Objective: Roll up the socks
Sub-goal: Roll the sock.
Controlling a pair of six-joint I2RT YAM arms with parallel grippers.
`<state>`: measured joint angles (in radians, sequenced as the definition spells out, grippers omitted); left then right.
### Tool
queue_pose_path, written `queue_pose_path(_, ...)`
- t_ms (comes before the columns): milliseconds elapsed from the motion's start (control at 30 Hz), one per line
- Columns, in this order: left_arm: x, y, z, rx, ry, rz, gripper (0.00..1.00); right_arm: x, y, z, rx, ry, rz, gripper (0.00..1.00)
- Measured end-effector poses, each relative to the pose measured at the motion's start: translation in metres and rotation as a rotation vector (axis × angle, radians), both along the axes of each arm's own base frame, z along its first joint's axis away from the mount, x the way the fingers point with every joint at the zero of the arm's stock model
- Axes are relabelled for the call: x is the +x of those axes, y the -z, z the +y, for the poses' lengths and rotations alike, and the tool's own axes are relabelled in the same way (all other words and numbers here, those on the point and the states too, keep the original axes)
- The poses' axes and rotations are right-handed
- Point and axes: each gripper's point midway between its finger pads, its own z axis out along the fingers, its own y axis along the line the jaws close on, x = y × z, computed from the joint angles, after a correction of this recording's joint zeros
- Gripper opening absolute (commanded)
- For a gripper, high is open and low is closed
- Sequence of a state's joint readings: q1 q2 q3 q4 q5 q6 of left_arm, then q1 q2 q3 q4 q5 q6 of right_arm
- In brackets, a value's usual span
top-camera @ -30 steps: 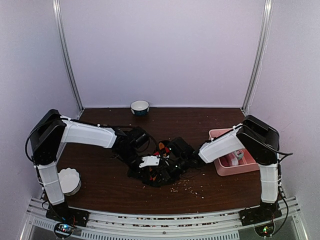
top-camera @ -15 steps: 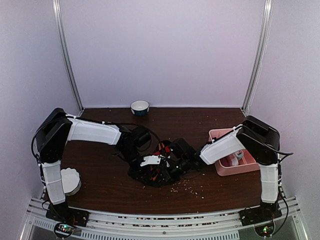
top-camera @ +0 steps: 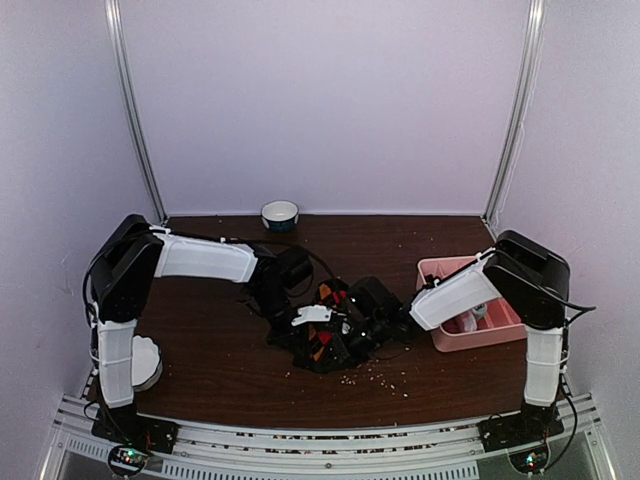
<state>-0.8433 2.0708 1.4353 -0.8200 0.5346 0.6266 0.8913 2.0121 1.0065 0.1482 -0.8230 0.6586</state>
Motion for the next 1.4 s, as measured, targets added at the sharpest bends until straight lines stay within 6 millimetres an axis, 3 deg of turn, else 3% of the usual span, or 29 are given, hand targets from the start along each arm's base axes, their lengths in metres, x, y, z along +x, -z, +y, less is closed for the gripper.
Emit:
queue_pose_path(67,0.003,-0.001,-0.005,0.002,0.0,0.011,0.23,0.003,0.0,-0.005,-0.007,0.017,-0.007,0.0)
queue_pose_path(133,0.008,-0.001,-0.012,-0.002,0.0,0.01,0.5,0.007,0.0,-0.013,-0.013,0.041,-0.013,0.0)
queue_pose_path(200,0.013,-0.001,-0.017,-0.003,-0.003,0.009,0.95,0.012,0.0,-0.022,-0.021,0.062,-0.022,0.0)
queue_pose_path(233,0.014,0.0,-0.018,0.0,-0.005,0.012,0.98,0.014,0.0,-0.026,-0.026,0.072,-0.026,0.0)
queue_pose_path(400,0.011,-0.004,-0.018,-0.009,-0.03,0.038,0.98,0.019,0.001,-0.035,-0.029,0.095,-0.045,0.0)
queue_pose_path(500,0.015,-0.006,-0.005,0.015,-0.073,0.002,0.98,0.021,0.0,-0.035,-0.023,0.095,-0.053,0.0)
queue_pose_path(767,0.061,-0.038,0.027,0.073,-0.285,-0.163,0.98,0.021,0.0,-0.035,-0.024,0.089,-0.061,0.0)
queue_pose_path(900,0.08,-0.014,0.043,0.099,-0.355,-0.078,0.98,0.021,0.0,-0.035,-0.024,0.084,-0.067,0.0)
queue_pose_path(967,0.076,0.0,0.058,0.119,-0.374,-0.072,0.98,0.021,0.0,-0.035,-0.024,0.085,-0.069,0.0)
queue_pose_path(1067,0.056,-0.007,0.06,0.099,-0.345,-0.072,0.98,0.021,0.0,-0.035,-0.023,0.085,-0.069,0.0)
queue_pose_path(1267,0.016,-0.022,0.015,-0.005,-0.19,-0.1,0.88,0.022,0.0,-0.035,-0.023,0.087,-0.069,0.0)
queue_pose_path(1400,-0.004,-0.025,-0.005,-0.047,-0.113,-0.103,0.81,0.022,0.0,-0.035,-0.023,0.089,-0.066,0.0)
